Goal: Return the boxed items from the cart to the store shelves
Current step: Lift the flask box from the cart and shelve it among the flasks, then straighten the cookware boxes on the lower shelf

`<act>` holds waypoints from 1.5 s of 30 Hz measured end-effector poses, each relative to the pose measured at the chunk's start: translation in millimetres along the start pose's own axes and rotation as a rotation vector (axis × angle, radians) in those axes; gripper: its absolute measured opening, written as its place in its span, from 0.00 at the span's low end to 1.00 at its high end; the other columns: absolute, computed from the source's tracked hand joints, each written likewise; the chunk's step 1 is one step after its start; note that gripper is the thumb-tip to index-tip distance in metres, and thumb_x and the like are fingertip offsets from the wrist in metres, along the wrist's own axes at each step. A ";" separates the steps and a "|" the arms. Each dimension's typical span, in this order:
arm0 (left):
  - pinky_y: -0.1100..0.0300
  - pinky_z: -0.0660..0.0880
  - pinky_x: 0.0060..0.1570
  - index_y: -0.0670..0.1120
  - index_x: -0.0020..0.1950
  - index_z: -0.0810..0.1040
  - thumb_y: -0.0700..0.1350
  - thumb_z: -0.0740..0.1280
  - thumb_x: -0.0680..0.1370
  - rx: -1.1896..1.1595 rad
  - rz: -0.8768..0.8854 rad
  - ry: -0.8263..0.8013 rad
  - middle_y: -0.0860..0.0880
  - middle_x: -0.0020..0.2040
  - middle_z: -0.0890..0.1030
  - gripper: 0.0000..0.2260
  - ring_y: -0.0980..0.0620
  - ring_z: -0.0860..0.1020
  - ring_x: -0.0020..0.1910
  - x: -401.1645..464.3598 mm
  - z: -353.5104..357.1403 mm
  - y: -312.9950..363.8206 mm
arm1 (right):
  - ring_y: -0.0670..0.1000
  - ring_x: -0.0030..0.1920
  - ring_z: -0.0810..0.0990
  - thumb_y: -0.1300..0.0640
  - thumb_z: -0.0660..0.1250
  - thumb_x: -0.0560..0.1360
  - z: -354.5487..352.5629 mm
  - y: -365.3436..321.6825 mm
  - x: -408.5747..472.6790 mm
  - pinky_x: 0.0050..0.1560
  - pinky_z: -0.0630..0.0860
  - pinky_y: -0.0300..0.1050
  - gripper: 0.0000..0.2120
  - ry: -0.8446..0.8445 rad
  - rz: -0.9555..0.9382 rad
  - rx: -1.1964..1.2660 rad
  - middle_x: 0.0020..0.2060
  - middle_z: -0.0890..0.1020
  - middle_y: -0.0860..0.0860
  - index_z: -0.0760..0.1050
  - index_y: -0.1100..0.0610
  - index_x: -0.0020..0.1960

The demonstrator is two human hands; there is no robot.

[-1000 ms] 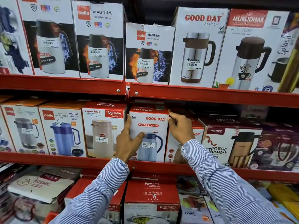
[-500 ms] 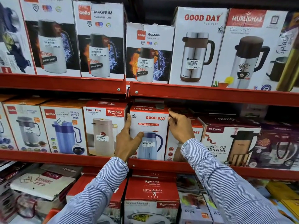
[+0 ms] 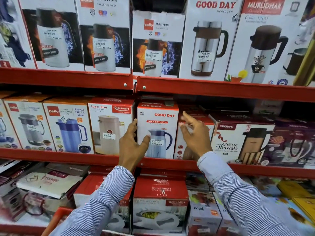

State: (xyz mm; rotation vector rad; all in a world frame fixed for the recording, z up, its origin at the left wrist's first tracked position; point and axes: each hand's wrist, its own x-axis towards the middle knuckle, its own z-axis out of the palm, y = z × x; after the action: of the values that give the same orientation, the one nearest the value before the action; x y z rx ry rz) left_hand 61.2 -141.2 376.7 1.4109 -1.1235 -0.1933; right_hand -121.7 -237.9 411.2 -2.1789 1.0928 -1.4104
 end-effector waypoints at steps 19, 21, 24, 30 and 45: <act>0.57 0.78 0.39 0.42 0.48 0.82 0.49 0.69 0.75 0.514 -0.303 -0.237 0.44 0.35 0.84 0.11 0.45 0.82 0.35 -133.2 -0.6 -121.7 | 0.60 0.51 0.82 0.60 0.63 0.77 42.6 105.5 -185.7 0.51 0.78 0.51 0.17 -0.323 0.662 -0.037 0.55 0.83 0.58 0.73 0.62 0.65; 0.60 0.73 0.35 0.43 0.44 0.80 0.50 0.68 0.75 0.578 -0.294 -0.253 0.49 0.30 0.79 0.10 0.47 0.78 0.30 -132.8 0.4 -120.8 | 0.55 0.48 0.82 0.60 0.63 0.76 43.8 105.0 -187.9 0.46 0.74 0.42 0.14 -0.349 0.670 -0.015 0.52 0.84 0.54 0.76 0.59 0.61; 0.61 0.71 0.36 0.44 0.46 0.80 0.50 0.67 0.75 0.601 -0.294 -0.285 0.51 0.30 0.77 0.10 0.48 0.75 0.30 -132.1 2.4 -122.4 | 0.54 0.50 0.83 0.59 0.63 0.76 45.3 108.7 -191.1 0.49 0.75 0.43 0.12 -0.380 0.662 -0.014 0.50 0.85 0.52 0.78 0.54 0.58; 0.57 0.78 0.43 0.45 0.63 0.79 0.52 0.67 0.75 0.604 -0.296 -0.297 0.46 0.36 0.84 0.19 0.46 0.81 0.36 -131.5 7.1 -129.3 | 0.50 0.50 0.79 0.63 0.60 0.78 42.3 107.2 -190.3 0.50 0.68 0.37 0.12 -0.365 0.710 0.043 0.52 0.83 0.52 0.79 0.59 0.58; 0.57 0.78 0.42 0.41 0.63 0.79 0.42 0.63 0.76 0.540 -0.385 -0.261 0.43 0.39 0.84 0.17 0.47 0.76 0.31 -128.4 15.8 -130.1 | 0.50 0.48 0.78 0.63 0.61 0.77 45.3 111.8 -196.6 0.46 0.70 0.37 0.14 -0.258 0.809 0.131 0.55 0.83 0.53 0.78 0.59 0.61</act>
State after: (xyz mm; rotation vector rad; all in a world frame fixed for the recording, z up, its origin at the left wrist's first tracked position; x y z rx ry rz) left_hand 48.9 -92.5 200.3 2.1321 -1.1542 -0.3758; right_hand -172.3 -170.6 196.4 -1.4809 1.4812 -0.7829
